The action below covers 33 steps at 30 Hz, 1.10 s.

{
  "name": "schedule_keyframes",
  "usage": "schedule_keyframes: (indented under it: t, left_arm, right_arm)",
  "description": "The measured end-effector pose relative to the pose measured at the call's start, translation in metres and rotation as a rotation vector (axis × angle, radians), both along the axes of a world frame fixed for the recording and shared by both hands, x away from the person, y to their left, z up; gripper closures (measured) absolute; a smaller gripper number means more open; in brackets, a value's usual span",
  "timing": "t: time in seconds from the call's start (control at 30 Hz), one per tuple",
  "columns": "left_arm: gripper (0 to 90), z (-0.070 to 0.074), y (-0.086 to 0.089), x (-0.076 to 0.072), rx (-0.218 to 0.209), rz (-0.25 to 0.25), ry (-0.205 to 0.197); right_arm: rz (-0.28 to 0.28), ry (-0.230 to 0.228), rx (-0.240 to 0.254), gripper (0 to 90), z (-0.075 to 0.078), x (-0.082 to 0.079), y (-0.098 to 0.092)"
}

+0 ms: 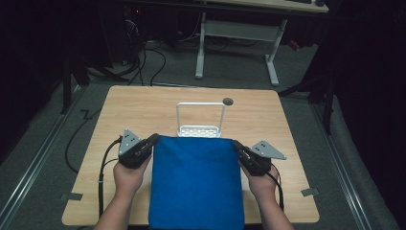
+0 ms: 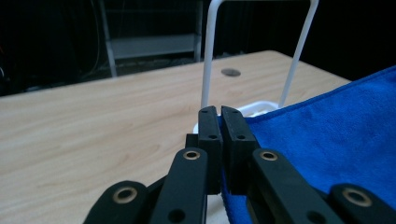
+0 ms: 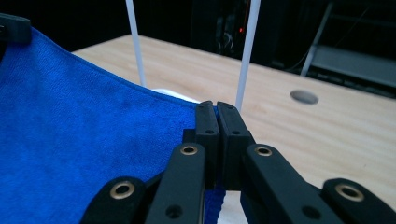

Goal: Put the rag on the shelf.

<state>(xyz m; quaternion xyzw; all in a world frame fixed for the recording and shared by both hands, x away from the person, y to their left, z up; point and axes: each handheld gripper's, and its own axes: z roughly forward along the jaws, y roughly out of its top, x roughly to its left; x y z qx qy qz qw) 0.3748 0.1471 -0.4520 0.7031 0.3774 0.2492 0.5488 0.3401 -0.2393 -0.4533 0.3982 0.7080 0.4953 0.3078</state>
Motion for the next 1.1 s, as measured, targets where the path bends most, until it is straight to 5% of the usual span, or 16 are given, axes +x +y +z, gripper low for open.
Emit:
schedule_keyframes:
  t: [0.4, 0.83, 1.1]
  left_arm:
    - [87.6, 0.042, 0.001, -0.015, -0.039, -0.014, -0.105]
    - [88.0, 0.082, 0.000, -0.010, -0.058, -0.006, -0.176]
    - [88.2, 0.110, -0.003, -0.006, -0.066, 0.003, -0.237]
  right_arm:
    - [-0.007, -0.129, 0.033, 88.8, 0.039, -0.011, -0.002]
    - [-0.012, -0.248, 0.053, 88.8, 0.090, -0.013, -0.004]
    - [-0.021, -0.292, 0.073, 88.8, 0.109, -0.009, -0.003]
